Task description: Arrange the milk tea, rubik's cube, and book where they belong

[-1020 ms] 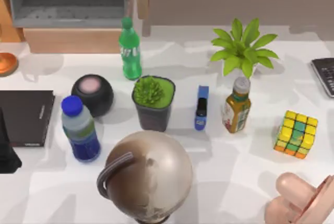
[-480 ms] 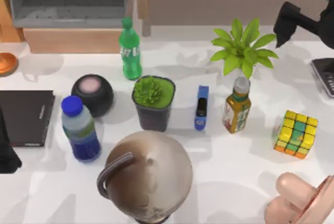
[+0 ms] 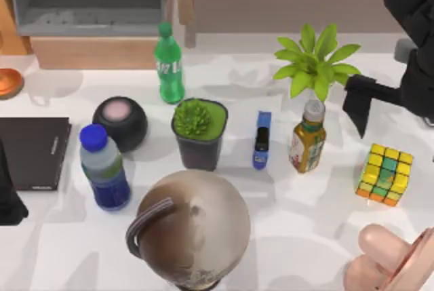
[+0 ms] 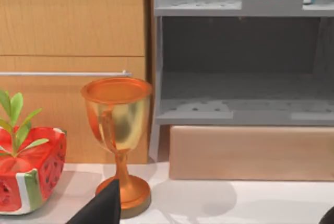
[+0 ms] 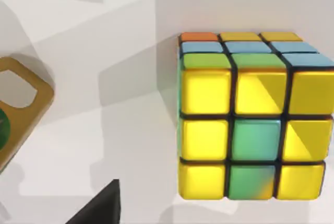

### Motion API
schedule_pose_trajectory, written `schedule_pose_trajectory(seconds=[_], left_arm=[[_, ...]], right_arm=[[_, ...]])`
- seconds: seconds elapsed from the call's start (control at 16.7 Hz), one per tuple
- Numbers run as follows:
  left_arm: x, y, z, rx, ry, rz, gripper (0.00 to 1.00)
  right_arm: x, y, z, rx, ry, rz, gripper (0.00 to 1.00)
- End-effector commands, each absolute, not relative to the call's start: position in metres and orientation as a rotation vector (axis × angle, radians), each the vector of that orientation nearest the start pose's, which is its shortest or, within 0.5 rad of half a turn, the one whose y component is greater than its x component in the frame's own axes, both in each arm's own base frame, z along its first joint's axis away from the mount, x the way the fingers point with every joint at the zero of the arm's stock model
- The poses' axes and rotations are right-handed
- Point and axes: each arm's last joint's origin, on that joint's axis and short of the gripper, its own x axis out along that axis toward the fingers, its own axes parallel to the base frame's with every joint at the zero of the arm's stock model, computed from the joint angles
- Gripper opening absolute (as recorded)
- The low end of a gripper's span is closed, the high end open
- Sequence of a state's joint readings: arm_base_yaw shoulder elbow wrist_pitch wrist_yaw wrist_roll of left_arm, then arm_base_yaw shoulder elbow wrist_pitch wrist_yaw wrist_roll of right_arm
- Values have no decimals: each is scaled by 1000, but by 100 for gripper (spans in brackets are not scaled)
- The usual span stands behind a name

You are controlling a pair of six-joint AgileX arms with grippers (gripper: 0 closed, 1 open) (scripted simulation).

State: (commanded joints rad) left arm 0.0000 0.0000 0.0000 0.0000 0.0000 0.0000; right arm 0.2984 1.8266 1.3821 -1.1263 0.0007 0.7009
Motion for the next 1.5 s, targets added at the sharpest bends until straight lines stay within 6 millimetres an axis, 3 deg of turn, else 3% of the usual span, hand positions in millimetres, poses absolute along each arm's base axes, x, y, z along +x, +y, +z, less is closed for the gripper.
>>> schedule_pose_trajectory(seconds=[0.36, 0.78, 1.38, 1.5], left_arm=[[106, -1, 160, 0, 0, 0, 100], [106, -1, 160, 0, 0, 0, 100], [106, -1, 160, 0, 0, 0, 100], [106, -1, 160, 0, 0, 0, 100]], right_arm=[[325, 101, 206, 318, 1543, -312, 100], [323, 100, 150, 312, 1554, -318, 100], [324, 103, 145, 313, 1548, -313, 100], [324, 103, 145, 313, 1548, -313, 85]])
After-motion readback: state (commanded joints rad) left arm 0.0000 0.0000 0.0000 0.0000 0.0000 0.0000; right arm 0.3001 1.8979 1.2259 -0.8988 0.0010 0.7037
